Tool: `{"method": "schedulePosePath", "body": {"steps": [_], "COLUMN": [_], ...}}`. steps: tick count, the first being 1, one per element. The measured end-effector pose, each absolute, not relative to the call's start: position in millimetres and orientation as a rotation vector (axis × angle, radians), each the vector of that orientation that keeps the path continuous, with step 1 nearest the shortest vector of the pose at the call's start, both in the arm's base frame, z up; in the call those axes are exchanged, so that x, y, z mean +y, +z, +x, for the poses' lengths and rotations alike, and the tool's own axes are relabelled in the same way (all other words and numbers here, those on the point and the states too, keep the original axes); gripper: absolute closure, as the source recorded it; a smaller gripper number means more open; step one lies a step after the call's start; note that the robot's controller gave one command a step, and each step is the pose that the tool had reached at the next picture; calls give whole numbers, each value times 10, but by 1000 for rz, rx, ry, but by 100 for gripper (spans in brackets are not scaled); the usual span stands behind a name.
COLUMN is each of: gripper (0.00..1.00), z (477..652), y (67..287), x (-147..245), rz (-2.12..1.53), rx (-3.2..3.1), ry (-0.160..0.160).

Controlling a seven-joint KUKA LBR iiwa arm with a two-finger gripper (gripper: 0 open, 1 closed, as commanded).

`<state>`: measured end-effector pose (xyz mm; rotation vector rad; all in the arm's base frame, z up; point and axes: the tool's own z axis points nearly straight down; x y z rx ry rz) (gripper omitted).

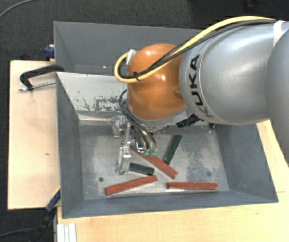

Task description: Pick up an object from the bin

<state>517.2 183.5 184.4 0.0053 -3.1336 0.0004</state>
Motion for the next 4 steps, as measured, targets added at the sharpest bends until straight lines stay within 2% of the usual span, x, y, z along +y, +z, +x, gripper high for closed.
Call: {"method": "schedulePosePath", "body": {"steps": [1, 2, 3, 4], "gripper": [0, 0, 100, 100], "z": [5554, 5394, 5409, 5489], "y": [851, 719, 747, 2317], "x": [966, 914, 920, 1076], "rz": [367, 27, 27, 305], "rx": [-3116, -3141, -3145, -3136], "ry": [3, -2, -4, -3]}}
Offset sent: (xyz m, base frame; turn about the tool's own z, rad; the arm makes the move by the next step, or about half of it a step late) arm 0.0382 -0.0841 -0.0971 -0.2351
